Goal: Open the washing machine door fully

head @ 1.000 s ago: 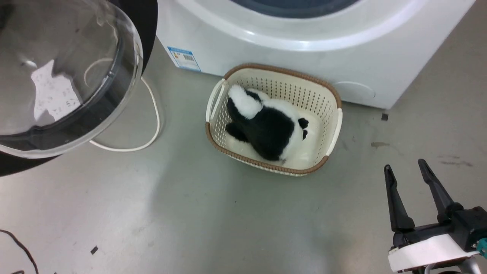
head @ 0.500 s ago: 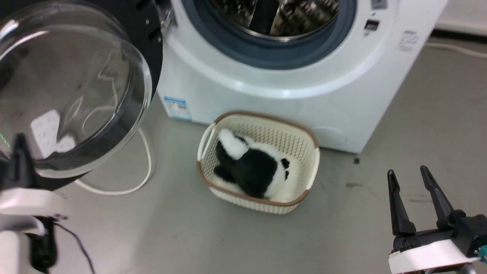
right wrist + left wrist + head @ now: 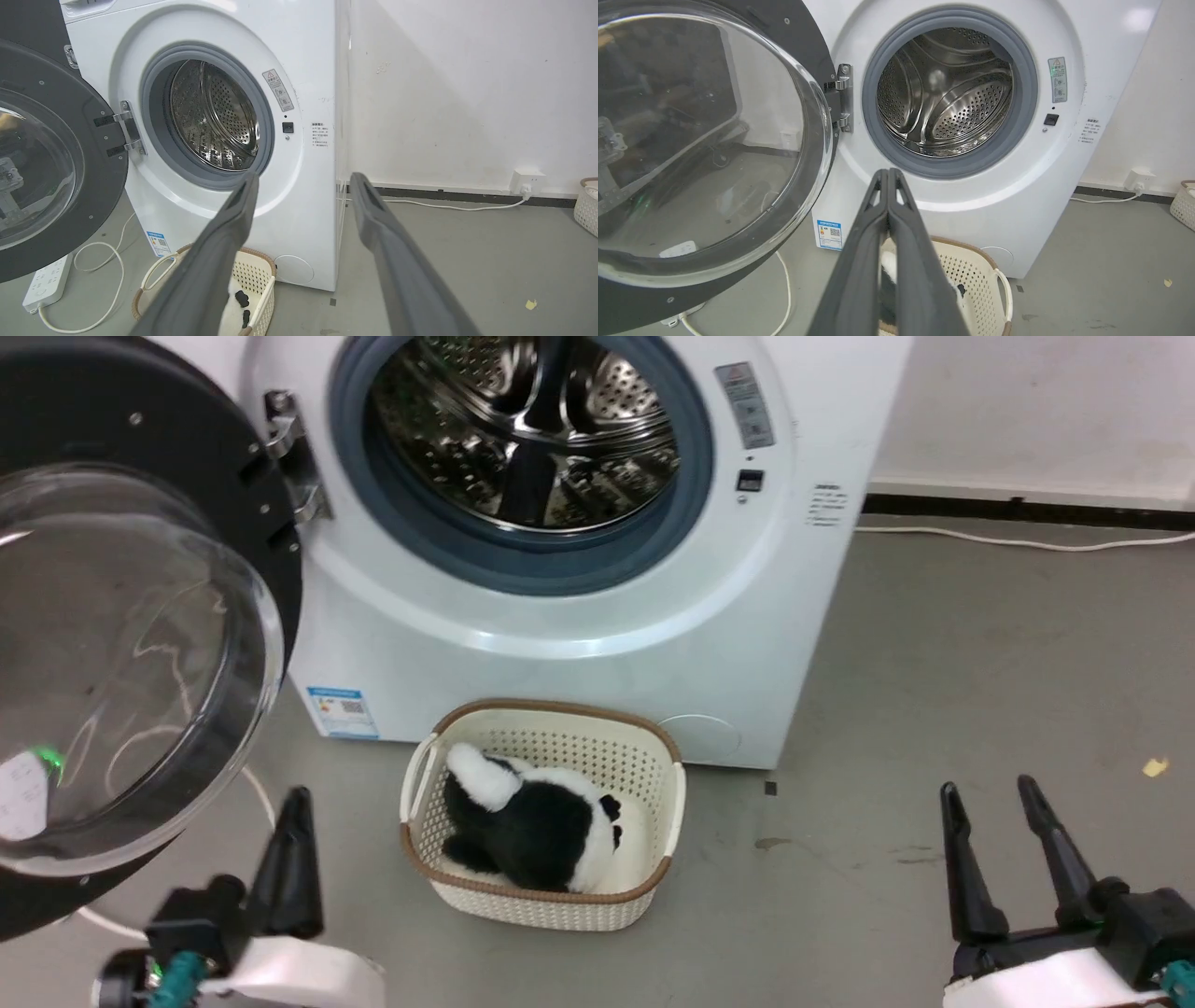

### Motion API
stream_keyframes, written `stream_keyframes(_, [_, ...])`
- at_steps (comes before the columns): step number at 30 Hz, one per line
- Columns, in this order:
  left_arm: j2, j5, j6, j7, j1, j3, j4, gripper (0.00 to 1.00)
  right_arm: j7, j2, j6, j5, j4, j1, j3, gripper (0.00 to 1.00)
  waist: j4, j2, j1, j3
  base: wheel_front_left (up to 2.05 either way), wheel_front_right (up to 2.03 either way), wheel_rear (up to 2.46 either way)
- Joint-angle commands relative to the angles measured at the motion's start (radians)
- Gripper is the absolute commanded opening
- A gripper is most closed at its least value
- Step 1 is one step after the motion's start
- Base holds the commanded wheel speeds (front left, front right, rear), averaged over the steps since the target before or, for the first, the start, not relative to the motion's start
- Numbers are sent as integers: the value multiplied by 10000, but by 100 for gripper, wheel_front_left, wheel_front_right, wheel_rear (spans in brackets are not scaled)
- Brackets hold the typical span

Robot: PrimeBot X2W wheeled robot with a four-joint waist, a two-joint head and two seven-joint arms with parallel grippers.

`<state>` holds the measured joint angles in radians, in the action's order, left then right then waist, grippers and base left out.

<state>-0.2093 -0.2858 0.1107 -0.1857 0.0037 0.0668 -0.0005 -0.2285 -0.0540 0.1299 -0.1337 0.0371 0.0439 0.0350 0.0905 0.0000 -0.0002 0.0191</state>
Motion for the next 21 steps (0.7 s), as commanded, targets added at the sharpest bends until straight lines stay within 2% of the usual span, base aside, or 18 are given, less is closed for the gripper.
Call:
stream_keyframes(1, [85, 62, 87, -82, 199, 73, -55, 0, -51, 35, 8, -79, -50, 178, -47, 100, -186, 0, 2, -132, 0, 0, 0])
stream_keyframes(11, [375, 795, 36, -548, 724, 1054, 326, 0, -58, 36, 8, -267, -427, 642, 14, 100, -457, 0, 2, -227, 0, 0, 0])
stream_keyframes(12, [427, 868, 87, -560, 768, 1138, 358, 45, -61, 37, 8, -298, -474, 653, 13, 100, -478, 0, 2, -240, 0, 0, 0])
stream_keyframes(13, [453, 940, 125, -574, 801, 1207, 399, 100, -65, 37, 8, -310, -514, 660, 8, 100, -501, 0, 2, -245, 0, 0, 0])
stream_keyframes(21, [515, 1200, 252, -670, 739, 1427, 769, 100, -97, 37, 8, -339, -685, 648, -30, 100, -576, 0, 2, -232, 0, 0, 0])
